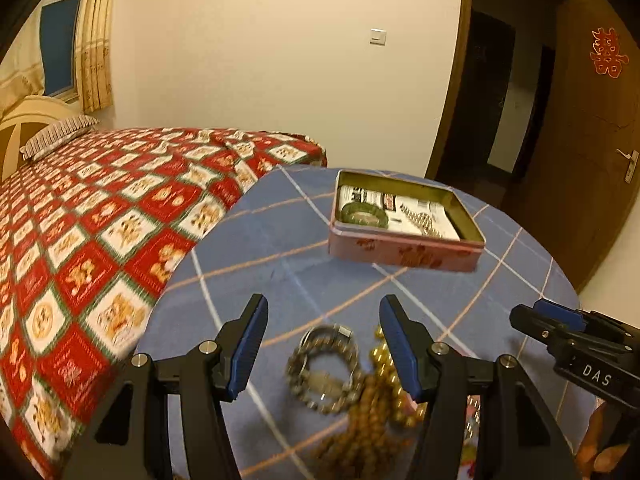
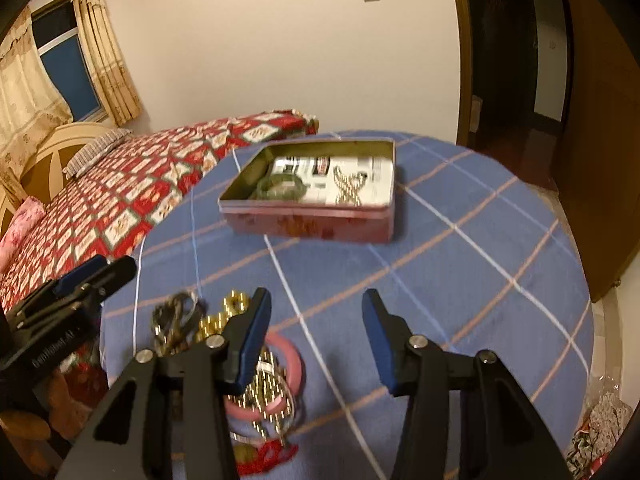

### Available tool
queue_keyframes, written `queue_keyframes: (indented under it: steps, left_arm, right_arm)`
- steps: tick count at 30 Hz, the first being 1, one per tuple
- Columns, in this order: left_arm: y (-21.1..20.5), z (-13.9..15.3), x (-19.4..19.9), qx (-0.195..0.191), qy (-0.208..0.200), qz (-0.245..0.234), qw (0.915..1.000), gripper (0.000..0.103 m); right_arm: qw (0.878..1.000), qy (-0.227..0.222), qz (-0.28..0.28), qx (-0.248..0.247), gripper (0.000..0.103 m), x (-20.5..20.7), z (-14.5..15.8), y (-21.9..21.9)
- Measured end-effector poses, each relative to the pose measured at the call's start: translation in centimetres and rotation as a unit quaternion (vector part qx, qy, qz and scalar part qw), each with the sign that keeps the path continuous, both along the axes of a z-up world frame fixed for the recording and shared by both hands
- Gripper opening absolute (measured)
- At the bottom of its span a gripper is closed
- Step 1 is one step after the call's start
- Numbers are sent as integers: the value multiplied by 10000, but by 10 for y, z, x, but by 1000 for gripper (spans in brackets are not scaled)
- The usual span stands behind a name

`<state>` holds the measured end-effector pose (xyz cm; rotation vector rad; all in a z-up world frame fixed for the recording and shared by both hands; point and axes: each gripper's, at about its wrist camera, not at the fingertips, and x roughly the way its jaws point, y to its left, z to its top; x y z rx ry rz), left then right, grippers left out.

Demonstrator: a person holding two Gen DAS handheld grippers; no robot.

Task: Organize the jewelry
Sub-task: 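Open both tools to release the items in the tin and withdraw, then grasp the brown wooden bead strand with the left tool while the right tool grasps the red tassel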

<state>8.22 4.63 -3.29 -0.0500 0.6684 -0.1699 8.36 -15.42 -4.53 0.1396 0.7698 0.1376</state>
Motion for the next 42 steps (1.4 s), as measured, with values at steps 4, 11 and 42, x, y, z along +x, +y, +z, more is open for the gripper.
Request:
queue_keyframes:
  steps: [4, 11, 42]
  left_arm:
    - [4, -7, -15, 78, 56, -37, 9999, 59]
    - [-8, -27, -31, 198, 392, -464, 9980, 59]
    - [-15, 12, -48, -393, -141, -1211, 9918, 22]
  right_arm:
    - [9999, 117, -8, 53, 45, -14, -9, -4]
    - [9995, 303, 0, 124, 33, -33, -22, -9]
    - [9976, 595, 34, 352, 34, -51, -35, -15]
